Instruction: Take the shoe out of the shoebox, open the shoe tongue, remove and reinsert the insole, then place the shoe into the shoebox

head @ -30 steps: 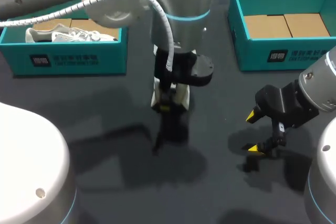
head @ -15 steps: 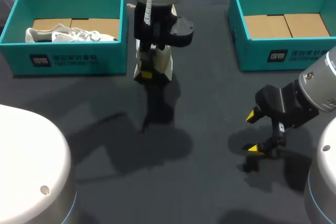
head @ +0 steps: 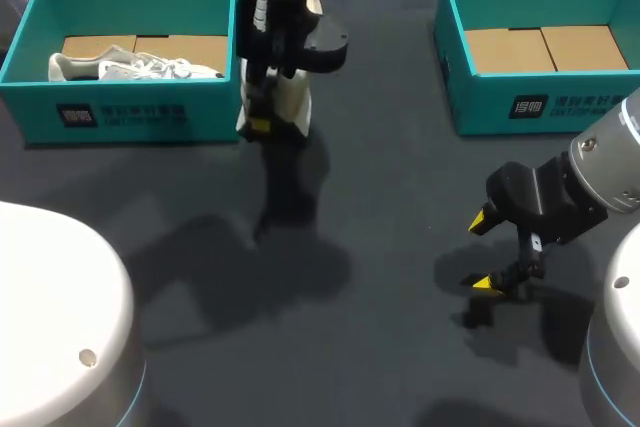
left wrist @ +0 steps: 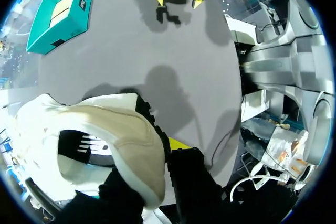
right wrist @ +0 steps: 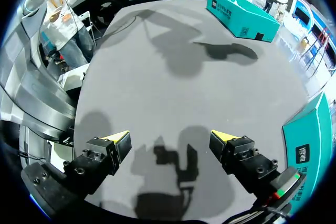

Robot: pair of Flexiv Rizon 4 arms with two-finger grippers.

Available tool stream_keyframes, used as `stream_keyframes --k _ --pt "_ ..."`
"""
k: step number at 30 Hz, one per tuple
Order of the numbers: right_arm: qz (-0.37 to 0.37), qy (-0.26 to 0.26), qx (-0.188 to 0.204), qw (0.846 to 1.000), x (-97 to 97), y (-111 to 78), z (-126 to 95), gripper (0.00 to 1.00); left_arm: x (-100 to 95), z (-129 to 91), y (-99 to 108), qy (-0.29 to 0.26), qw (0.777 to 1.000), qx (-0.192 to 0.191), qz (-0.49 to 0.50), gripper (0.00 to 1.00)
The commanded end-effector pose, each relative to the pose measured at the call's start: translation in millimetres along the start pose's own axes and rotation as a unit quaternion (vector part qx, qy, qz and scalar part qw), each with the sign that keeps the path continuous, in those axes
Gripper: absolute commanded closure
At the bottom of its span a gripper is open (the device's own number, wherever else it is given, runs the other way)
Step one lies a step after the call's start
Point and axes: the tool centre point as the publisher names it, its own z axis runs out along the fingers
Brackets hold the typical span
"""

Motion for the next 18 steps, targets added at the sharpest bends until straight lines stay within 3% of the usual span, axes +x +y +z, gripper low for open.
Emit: stream_keyframes --k 1,13,18 --pt "0.0 -0.001 0.001 1.0 1.7 0.2 0 0.0 -8.6 -16 44 -0.006 1.0 0.02 -0.008 1.0" --pt "0.0 -0.001 0.001 1.0 1.7 0.2 0 0.0 -84.5 -35 136 -0.005 0.999 0.026 -0.019 1.0" --pt "0.0 -0.001 0.001 1.0 1.7 0.2 0 0.0 -84.5 -35 136 -0.005 0.999 0.026 -0.019 1.0"
